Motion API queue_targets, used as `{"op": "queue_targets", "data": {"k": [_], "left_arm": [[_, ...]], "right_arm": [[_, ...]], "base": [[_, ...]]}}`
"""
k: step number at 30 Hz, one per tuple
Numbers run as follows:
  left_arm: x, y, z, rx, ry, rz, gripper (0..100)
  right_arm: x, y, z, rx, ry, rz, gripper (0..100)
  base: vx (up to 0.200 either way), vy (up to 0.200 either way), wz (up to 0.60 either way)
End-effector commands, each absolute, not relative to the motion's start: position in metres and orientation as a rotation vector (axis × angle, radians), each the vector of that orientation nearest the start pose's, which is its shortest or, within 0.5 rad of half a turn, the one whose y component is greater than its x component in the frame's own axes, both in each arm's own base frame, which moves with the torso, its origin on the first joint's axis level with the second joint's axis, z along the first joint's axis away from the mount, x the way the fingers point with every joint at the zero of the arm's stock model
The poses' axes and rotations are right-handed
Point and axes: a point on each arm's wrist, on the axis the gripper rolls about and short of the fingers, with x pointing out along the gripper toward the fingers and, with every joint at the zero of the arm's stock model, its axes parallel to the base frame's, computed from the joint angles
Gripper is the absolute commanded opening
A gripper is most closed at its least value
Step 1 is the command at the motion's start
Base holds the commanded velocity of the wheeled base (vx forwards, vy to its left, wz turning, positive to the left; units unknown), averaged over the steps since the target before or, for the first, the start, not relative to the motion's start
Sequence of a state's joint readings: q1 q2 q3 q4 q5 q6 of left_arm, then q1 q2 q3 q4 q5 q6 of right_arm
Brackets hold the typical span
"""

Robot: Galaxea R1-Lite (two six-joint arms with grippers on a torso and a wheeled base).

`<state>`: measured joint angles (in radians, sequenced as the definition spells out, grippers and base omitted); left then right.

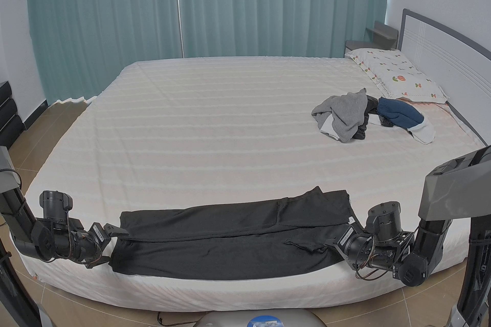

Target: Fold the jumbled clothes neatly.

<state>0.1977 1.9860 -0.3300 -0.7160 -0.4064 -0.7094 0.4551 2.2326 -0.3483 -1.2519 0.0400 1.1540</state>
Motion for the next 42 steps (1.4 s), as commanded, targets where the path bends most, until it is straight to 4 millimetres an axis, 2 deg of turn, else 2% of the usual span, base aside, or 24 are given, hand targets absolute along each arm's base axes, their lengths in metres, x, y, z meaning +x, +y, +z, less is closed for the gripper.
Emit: {"op": "queue_targets", "data": {"k": [1, 8, 9, 14, 19, 24, 31, 36, 37, 42], "left_arm": [[0.238, 0.039, 0.013, -0.936, 0.944, 0.136, 100], [0.238, 0.039, 0.013, -0.938, 0.944, 0.137, 100], [0.238, 0.039, 0.013, -0.938, 0.944, 0.137, 100], [0.240, 0.039, 0.013, -0.942, 0.938, 0.138, 100], [0.245, 0.040, 0.018, -0.932, 0.911, 0.125, 100], [0.265, 0.043, 0.021, -0.914, 0.873, 0.118, 100], [0.285, 0.039, 0.001, -0.867, 0.898, 0.183, 100], [0.303, 0.030, -0.001, -0.829, 0.886, 0.174, 100], [0.306, 0.029, -0.003, -0.820, 0.885, 0.185, 0], [0.318, 0.033, 0.002, -0.780, 0.819, 0.252, 0]], "right_arm": [[0.252, 0.125, -0.011, 0.958, 0.820, 0.063, 0], [0.249, 0.123, -0.014, 0.948, 0.839, 0.053, 0], [0.249, 0.123, -0.014, 0.948, 0.839, 0.053, 100], [0.246, 0.122, -0.013, 0.947, 0.841, 0.053, 100], [0.243, 0.117, 0.003, 0.970, 0.799, 0.074, 100], [0.247, 0.103, 0.019, 1.009, 0.736, 0.070, 100], [0.251, 0.098, 0.019, 1.022, 0.724, 0.059, 100], [0.255, 0.090, 0.020, 1.037, 0.702, 0.031, 100], [0.256, 0.089, 0.020, 1.039, 0.701, 0.028, 100], [0.257, 0.086, 0.019, 1.044, 0.694, 0.019, 100]], "base": [[0.000, 0.000, 0.00], [0.000, 0.000, 0.00], [0.000, 0.000, 0.00], [0.000, 0.000, 0.00], [0.000, 0.000, 0.00], [0.000, 0.000, 0.00], [0.000, 0.000, 0.00], [0.000, 0.000, 0.00], [0.000, 0.000, 0.00], [0.000, 0.000, 0.00]]}}
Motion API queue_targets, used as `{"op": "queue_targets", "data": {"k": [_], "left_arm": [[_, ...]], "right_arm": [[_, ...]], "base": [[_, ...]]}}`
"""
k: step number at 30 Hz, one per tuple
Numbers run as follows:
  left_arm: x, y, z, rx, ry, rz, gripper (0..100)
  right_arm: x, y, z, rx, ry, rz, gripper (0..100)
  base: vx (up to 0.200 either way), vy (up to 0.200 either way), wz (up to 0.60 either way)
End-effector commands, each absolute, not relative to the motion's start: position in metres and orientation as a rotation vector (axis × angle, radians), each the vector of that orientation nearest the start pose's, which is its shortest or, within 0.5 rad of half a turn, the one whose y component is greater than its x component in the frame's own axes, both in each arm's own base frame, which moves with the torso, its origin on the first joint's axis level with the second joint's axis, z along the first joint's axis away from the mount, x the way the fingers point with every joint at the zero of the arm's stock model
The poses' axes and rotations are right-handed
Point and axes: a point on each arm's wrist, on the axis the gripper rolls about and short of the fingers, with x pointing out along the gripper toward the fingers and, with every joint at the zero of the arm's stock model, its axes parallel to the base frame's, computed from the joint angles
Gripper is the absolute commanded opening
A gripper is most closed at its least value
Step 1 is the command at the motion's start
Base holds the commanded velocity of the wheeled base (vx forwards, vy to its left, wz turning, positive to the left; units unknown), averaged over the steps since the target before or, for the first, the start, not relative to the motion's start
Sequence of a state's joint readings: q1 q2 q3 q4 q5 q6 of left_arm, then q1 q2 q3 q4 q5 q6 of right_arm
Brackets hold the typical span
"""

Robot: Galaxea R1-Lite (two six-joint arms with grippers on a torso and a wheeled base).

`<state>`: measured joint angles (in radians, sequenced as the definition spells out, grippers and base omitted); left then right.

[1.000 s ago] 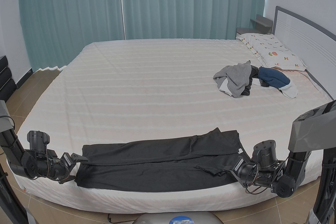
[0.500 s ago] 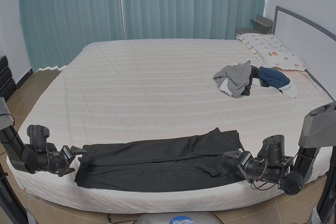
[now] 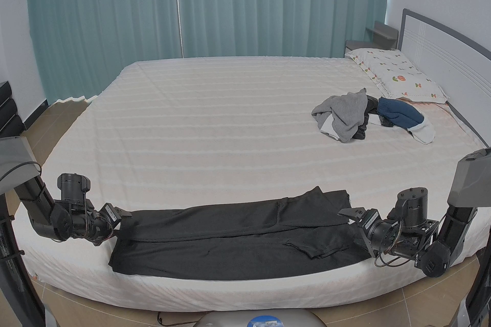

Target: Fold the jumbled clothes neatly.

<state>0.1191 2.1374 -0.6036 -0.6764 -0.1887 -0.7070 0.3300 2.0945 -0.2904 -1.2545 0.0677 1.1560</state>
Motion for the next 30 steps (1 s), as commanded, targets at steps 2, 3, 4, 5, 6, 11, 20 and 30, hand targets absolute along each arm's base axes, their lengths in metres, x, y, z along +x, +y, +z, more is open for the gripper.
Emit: {"op": "queue_targets", "data": {"k": [2, 3, 4, 5, 6, 11, 20, 30], "left_arm": [[0.318, 0.033, 0.006, -0.781, 0.806, 0.251, 0], [0.317, 0.033, 0.012, -0.781, 0.788, 0.244, 0], [0.316, 0.033, 0.019, -0.781, 0.769, 0.237, 0], [0.314, 0.033, 0.024, -0.781, 0.756, 0.233, 0], [0.312, 0.032, 0.030, -0.781, 0.742, 0.219, 0], [0.304, 0.031, 0.035, -0.781, 0.749, 0.201, 0], [0.303, 0.032, 0.016, -0.814, 0.827, 0.182, 100], [0.300, 0.031, 0.011, -0.805, 0.852, 0.187, 100]], "right_arm": [[0.258, 0.087, 0.019, 1.045, 0.688, 0.023, 100], [0.258, 0.087, 0.020, 1.045, 0.683, 0.027, 100], [0.258, 0.087, 0.019, 1.045, 0.683, 0.027, 100], [0.257, 0.087, 0.019, 1.046, 0.682, 0.028, 100], [0.257, 0.087, 0.019, 1.046, 0.681, 0.029, 100], [0.257, 0.086, 0.019, 1.046, 0.682, 0.028, 100], [0.256, 0.086, 0.018, 1.043, 0.686, 0.026, 100], [0.257, 0.087, 0.014, 1.035, 0.689, 0.025, 100]], "base": [[0.000, 0.000, 0.00], [0.000, 0.000, 0.00], [0.000, 0.000, 0.00], [0.000, 0.000, 0.00], [0.000, 0.000, 0.00], [0.000, 0.000, 0.00], [0.000, 0.000, 0.00], [0.000, 0.000, 0.00]]}}
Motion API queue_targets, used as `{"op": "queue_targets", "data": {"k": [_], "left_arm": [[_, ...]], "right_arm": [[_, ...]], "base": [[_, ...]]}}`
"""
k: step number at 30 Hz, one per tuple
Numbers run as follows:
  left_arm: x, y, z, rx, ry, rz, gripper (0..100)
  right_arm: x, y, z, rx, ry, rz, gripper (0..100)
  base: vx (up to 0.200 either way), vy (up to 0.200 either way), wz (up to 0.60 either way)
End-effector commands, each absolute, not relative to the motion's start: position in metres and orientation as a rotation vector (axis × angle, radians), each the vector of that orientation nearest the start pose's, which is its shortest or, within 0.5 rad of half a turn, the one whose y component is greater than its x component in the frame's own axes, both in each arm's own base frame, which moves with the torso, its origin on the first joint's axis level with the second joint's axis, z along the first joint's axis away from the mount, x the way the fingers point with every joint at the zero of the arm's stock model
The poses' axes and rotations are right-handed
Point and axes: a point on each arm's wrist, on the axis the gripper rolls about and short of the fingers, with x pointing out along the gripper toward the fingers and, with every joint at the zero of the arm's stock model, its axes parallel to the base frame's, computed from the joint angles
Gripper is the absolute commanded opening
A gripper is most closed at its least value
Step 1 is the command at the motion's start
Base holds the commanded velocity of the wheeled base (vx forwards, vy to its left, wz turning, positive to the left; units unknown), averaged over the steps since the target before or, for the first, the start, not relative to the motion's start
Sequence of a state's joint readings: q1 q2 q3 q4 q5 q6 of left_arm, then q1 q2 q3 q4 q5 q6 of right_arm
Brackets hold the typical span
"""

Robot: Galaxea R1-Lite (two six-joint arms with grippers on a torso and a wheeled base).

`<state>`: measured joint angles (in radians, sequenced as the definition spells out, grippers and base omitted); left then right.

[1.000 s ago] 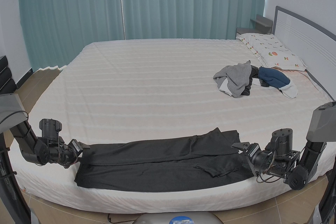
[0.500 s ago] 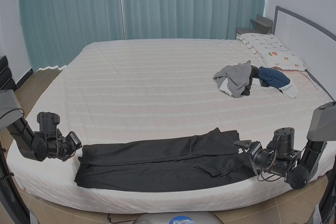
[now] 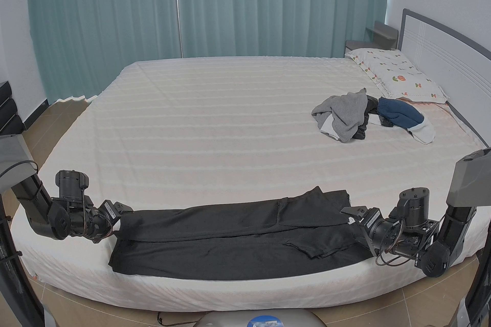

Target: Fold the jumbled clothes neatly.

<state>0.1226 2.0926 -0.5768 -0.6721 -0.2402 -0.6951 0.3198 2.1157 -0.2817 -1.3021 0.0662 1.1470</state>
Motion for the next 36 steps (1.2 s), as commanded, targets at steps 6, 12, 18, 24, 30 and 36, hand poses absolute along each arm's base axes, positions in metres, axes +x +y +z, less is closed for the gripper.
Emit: {"op": "queue_targets", "data": {"k": [6, 12, 18, 24, 30, 36], "left_arm": [[0.304, 0.030, -0.004, -0.790, 0.893, 0.195, 100], [0.305, 0.027, -0.008, -0.745, 0.905, 0.187, 0], [0.307, 0.030, -0.003, -0.687, 0.868, 0.213, 0], [0.305, 0.030, 0.019, -0.646, 0.803, 0.184, 0], [0.303, 0.030, 0.022, -0.582, 0.802, 0.160, 0], [0.300, 0.029, 0.007, -0.583, 0.855, 0.168, 0]], "right_arm": [[0.257, 0.087, 0.014, 1.035, 0.690, 0.024, 100], [0.257, 0.087, 0.014, 1.035, 0.690, 0.024, 100], [0.257, 0.086, 0.015, 1.036, 0.687, 0.025, 100], [0.257, 0.086, 0.015, 1.037, 0.684, 0.027, 100], [0.256, 0.086, 0.015, 1.036, 0.686, 0.026, 100], [0.257, 0.086, 0.015, 1.036, 0.686, 0.026, 100]], "base": [[0.000, 0.000, 0.00], [0.000, 0.000, 0.00], [0.000, 0.000, 0.00], [0.000, 0.000, 0.00], [0.000, 0.000, 0.00], [0.000, 0.000, 0.00]]}}
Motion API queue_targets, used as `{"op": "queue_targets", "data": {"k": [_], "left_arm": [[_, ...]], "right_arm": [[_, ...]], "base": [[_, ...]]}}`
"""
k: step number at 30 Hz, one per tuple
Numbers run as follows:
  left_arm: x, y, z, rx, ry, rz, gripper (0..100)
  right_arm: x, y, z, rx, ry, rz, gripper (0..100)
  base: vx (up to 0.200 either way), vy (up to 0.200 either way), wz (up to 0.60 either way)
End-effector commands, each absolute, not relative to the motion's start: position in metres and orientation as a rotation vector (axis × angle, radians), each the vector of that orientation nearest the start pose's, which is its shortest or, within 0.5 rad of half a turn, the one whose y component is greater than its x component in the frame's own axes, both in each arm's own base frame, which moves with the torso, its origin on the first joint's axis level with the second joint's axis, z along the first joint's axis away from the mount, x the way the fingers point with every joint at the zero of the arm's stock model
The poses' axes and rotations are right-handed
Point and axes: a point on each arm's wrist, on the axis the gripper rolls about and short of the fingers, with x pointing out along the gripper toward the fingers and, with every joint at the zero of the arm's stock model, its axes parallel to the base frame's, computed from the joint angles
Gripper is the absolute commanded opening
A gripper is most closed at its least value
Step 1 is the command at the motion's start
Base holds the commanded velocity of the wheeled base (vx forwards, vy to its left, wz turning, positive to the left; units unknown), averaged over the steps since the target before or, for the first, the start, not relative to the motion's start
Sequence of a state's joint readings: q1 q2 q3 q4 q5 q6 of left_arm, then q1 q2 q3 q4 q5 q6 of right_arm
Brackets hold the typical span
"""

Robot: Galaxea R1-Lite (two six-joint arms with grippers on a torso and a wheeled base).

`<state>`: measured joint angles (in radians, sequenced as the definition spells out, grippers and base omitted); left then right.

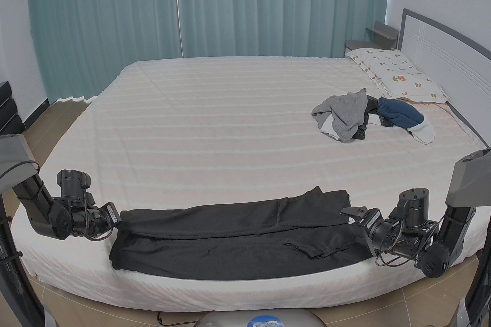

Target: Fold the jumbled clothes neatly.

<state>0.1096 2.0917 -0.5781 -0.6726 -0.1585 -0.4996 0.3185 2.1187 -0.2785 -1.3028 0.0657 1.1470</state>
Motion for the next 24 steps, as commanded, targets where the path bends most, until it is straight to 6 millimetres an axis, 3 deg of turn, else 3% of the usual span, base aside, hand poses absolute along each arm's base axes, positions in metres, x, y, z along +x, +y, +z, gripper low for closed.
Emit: {"op": "queue_targets", "data": {"k": [1, 3, 4, 13, 18, 24], "left_arm": [[0.300, 0.029, 0.004, -0.583, 0.864, 0.170, 0], [0.301, 0.029, 0.000, -0.584, 0.876, 0.174, 0], [0.301, 0.030, -0.002, -0.585, 0.880, 0.176, 100], [0.302, 0.037, -0.002, -0.599, 0.872, 0.196, 100], [0.324, 0.043, 0.010, -0.627, 0.791, 0.192, 100], [0.344, 0.044, -0.003, -0.629, 0.819, 0.193, 100]], "right_arm": [[0.256, 0.086, 0.015, 1.036, 0.686, 0.026, 100], [0.256, 0.086, 0.015, 1.036, 0.687, 0.025, 100], [0.257, 0.086, 0.015, 1.036, 0.686, 0.026, 100], [0.257, 0.086, 0.015, 1.036, 0.686, 0.026, 100], [0.257, 0.086, 0.015, 1.036, 0.687, 0.025, 100], [0.257, 0.086, 0.015, 1.036, 0.686, 0.026, 100]], "base": [[0.000, 0.000, 0.00], [0.000, 0.000, 0.00], [0.000, 0.000, 0.00], [0.000, 0.000, 0.00], [0.000, 0.000, 0.00], [0.000, 0.000, 0.00]]}}
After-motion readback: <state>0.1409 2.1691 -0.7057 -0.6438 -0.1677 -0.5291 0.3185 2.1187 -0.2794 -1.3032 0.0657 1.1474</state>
